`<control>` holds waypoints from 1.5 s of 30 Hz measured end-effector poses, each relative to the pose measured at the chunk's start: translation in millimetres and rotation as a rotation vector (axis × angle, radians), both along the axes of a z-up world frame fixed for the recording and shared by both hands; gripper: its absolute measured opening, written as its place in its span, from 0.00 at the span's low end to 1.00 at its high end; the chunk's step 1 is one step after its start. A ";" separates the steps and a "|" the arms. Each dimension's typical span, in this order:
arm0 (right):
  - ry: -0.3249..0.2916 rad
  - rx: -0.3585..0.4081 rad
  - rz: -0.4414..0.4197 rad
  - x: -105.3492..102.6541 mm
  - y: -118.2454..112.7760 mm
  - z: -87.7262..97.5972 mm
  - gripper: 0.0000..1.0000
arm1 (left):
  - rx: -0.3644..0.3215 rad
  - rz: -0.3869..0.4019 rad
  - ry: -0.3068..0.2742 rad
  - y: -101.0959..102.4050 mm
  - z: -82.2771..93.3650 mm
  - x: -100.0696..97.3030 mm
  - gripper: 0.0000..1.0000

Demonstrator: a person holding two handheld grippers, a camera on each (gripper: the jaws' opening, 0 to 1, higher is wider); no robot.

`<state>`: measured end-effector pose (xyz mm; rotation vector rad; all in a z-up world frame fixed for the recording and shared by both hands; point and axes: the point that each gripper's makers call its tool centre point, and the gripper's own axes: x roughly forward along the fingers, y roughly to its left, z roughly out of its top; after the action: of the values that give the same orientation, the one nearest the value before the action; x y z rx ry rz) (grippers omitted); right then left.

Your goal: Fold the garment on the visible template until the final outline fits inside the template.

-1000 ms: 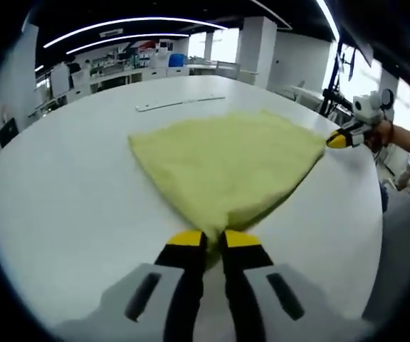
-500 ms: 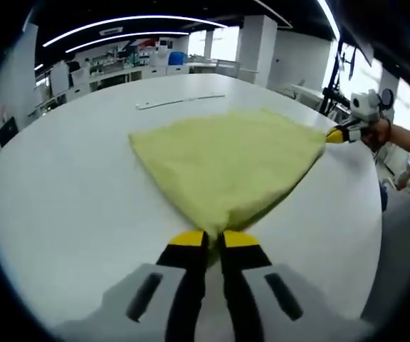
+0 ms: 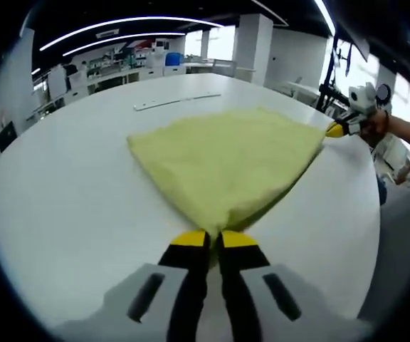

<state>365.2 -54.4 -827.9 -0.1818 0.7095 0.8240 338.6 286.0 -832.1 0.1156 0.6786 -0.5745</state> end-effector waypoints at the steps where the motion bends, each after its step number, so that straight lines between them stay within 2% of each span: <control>1: 0.007 -0.002 -0.002 -0.6 -0.3 -1.1 0.00 | -0.023 0.012 0.010 3.7 -1.1 -0.2 0.03; 4: 0.007 0.009 -0.016 -2.7 2.3 1.2 0.00 | -0.028 0.013 0.006 1.4 -0.2 -0.9 0.06; 6: -0.004 0.004 -0.040 0.6 -0.4 3.9 0.00 | -0.020 0.020 -0.011 4.9 2.7 -2.6 0.12; 7: -0.011 0.011 -0.048 1.8 -0.7 6.7 0.04 | -0.020 0.024 -0.015 7.4 3.6 -3.0 0.15; 8: -0.013 0.028 -0.067 2.6 0.3 10.6 0.10 | -0.035 0.043 -0.024 9.9 7.0 -2.9 0.18; 10: 0.039 0.106 -0.129 2.0 5.1 19.6 0.28 | -0.081 0.081 -0.047 6.4 19.2 -3.8 0.26; 11: 0.051 0.122 -0.142 1.8 6.1 22.0 0.35 | -0.088 0.089 -0.058 12.8 18.9 -2.3 0.30; 12: 0.045 0.139 -0.159 3.6 6.9 26.8 0.44 | -0.123 0.117 -0.090 15.9 25.2 0.6 0.37; 13: 0.033 0.133 -0.155 3.5 6.6 29.2 0.50 | -0.147 0.133 -0.092 13.3 31.3 -1.1 0.42; 16: 0.017 0.145 -0.160 -0.5 10.6 39.3 0.61 | -0.182 0.158 -0.121 17.2 41.9 -0.1 0.58; 17: 0.006 0.154 -0.166 -3.2 12.1 45.3 0.65 | -0.194 0.168 -0.132 13.1 52.6 -4.4 0.62; 20: -0.013 0.168 -0.178 -6.7 13.4 53.5 0.79 | -0.202 0.181 -0.150 14.5 61.2 -7.6 0.76; 22: -0.028 0.184 -0.172 -10.1 15.1 61.3 0.85 | -0.206 0.181 -0.164 10.4 70.0 -13.0 0.82; 25: -0.027 0.213 -0.158 -19.1 21.3 72.8 0.90 | -0.212 0.178 -0.172 9.0 74.0 -16.2 0.89; 28: -0.059 0.225 -0.142 -27.8 26.4 84.7 0.97 | -0.212 0.171 -0.183 -1.1 85.0 -28.1 0.96; 34: -0.089 0.257 -0.132 -46.6 31.9 105.9 0.99 | -0.196 0.164 -0.176 -8.1 95.8 -47.2 0.99; 37: -0.109 0.246 -0.151 -55.4 31.0 113.8 0.99 | -0.127 0.176 -0.203 0.6 97.4 -52.4 0.99; 38: -0.107 0.245 -0.157 -53.2 28.7 113.2 0.99 | -0.108 0.173 -0.196 1.3 96.0 -55.4 0.99; 40: -0.110 0.237 -0.165 -55.6 28.2 114.4 0.99 | -0.094 0.171 -0.200 1.2 96.9 -60.7 0.99; 42: -0.123 0.227 -0.161 -58.6 29.8 116.0 0.99 | -0.114 0.192 -0.193 0.1 99.7 -66.1 0.99; 45: -0.122 0.218 -0.156 -63.9 32.4 117.4 0.99 | -0.206 0.250 -0.197 2.8 103.8 -68.6 0.99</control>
<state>301.3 -21.9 -710.5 0.0193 0.5083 0.7279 270.0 288.7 -728.3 -0.1033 0.4309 -0.3828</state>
